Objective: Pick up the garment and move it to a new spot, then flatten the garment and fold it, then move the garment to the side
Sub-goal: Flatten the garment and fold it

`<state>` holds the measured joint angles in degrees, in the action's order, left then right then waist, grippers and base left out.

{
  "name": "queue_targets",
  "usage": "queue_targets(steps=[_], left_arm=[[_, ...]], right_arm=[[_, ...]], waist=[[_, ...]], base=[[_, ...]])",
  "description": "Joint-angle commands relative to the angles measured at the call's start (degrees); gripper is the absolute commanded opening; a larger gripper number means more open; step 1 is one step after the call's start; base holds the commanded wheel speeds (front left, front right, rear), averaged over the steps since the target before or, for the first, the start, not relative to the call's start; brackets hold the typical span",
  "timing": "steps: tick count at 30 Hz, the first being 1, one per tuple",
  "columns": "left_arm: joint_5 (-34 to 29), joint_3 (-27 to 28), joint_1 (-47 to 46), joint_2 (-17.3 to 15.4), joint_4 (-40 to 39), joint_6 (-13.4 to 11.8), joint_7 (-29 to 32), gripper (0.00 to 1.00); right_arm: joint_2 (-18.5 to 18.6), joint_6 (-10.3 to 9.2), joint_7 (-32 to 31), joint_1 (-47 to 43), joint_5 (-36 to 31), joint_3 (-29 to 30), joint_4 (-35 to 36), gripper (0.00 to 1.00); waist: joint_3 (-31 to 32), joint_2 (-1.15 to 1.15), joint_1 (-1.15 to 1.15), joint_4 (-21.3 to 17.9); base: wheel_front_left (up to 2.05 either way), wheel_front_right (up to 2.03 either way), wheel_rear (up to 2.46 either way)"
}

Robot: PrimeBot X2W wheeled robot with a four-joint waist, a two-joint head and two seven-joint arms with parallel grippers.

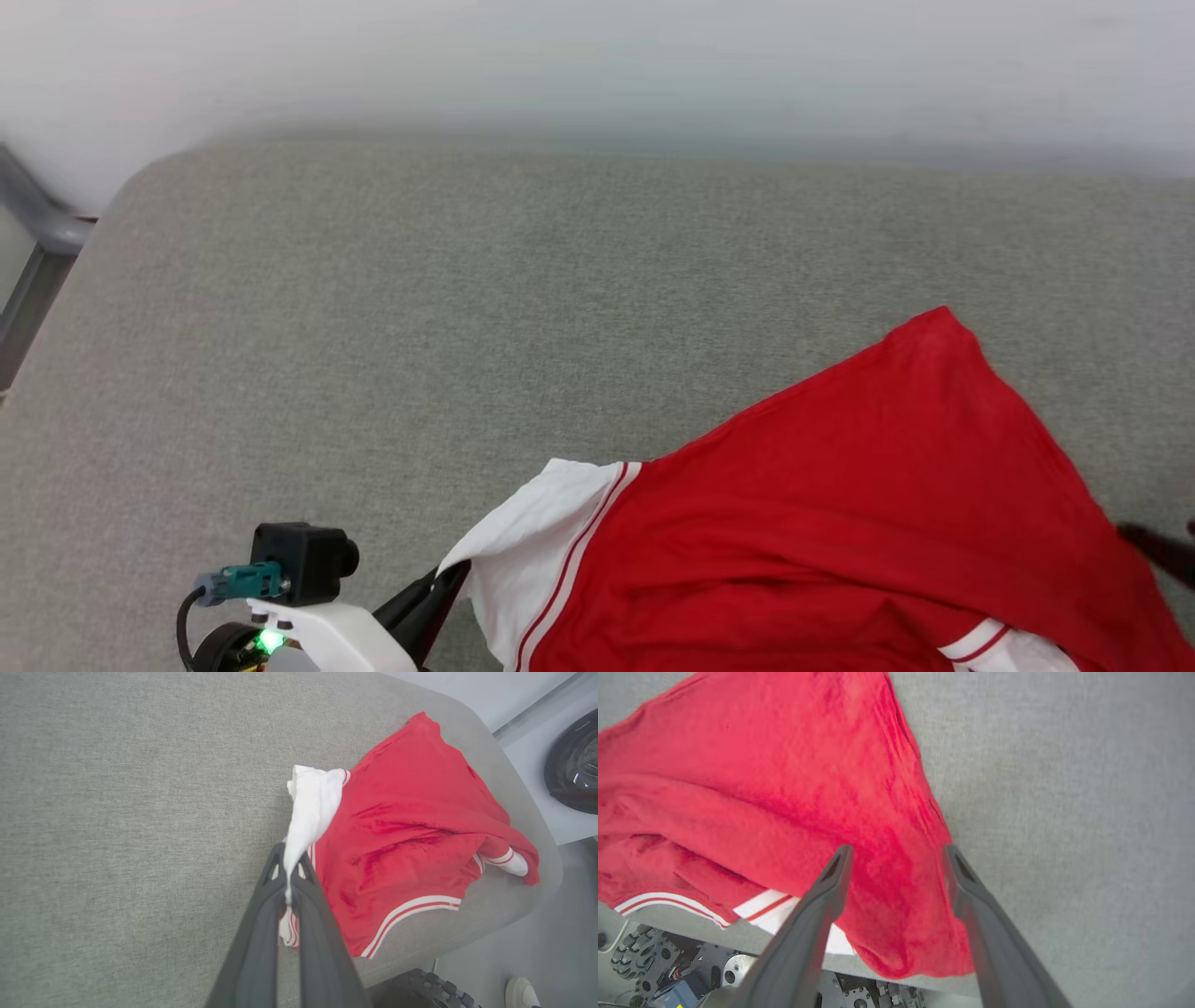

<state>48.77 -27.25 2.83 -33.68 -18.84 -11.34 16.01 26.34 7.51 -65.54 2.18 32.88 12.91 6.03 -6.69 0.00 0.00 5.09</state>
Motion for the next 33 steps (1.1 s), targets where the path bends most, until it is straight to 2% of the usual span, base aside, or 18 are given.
queue_targets(steps=[1, 5, 8, 12, 19, 27, 33], left_arm=[[-0.70, -0.40, -1.13, -0.21, -0.97, -0.17, 0.47, 0.00], [-1.51, -1.61, -2.49, -0.43, -3.08, 0.15, 1.99, 0.00], [-2.29, -2.53, -3.87, -0.30, -4.48, 0.66, 2.75, 0.00], [-3.08, -3.28, -6.09, 0.55, -5.23, 1.19, 2.97, 0.00], [-3.75, -5.10, -8.81, 2.33, -4.78, 2.44, 3.25, 0.00], [-3.94, -6.26, -10.27, 3.34, -3.94, 3.27, 3.07, 0.00], [-3.82, -6.63, -10.48, 3.67, -3.31, 3.69, 3.01, 0.00]], right_arm=[[0.52, -0.04, -0.82, 3.34, 0.81, -0.44, 1.66, 1.00], [1.40, -0.04, -2.90, 9.71, 0.16, -2.04, 3.66, 1.00], [1.69, -0.04, -4.37, 14.67, -1.53, -3.45, 2.52, 1.00], [2.00, -0.04, -5.36, 20.35, -4.72, -5.49, -1.17, 1.00], [2.94, -0.04, -3.97, 27.18, -9.64, -5.12, -9.35, 1.00], [4.08, -0.04, -1.90, 29.22, -11.84, -6.15, -16.00, 1.00], [4.02, -0.04, -2.29, 26.37, -11.01, -8.87, -19.29, 1.00]], waist=[[-1.67, 0.00, 0.00, 1.60], [-4.67, 0.00, 0.00, 4.03], [-7.54, 0.00, 0.00, 6.25], [-10.82, 0.00, 0.00, 9.05], [-15.20, 0.00, 0.00, 13.50], [-16.93, 0.00, 0.00, 15.67], [-17.42, 0.00, 0.00, 16.25]], base=[[0.00, 0.00, 0.00], [0.00, 0.00, 0.00], [0.00, 0.00, 0.00], [0.00, 0.00, 0.00], [0.00, 0.00, 0.00], [0.00, 0.00, 0.00], [0.00, 0.00, 0.00]])
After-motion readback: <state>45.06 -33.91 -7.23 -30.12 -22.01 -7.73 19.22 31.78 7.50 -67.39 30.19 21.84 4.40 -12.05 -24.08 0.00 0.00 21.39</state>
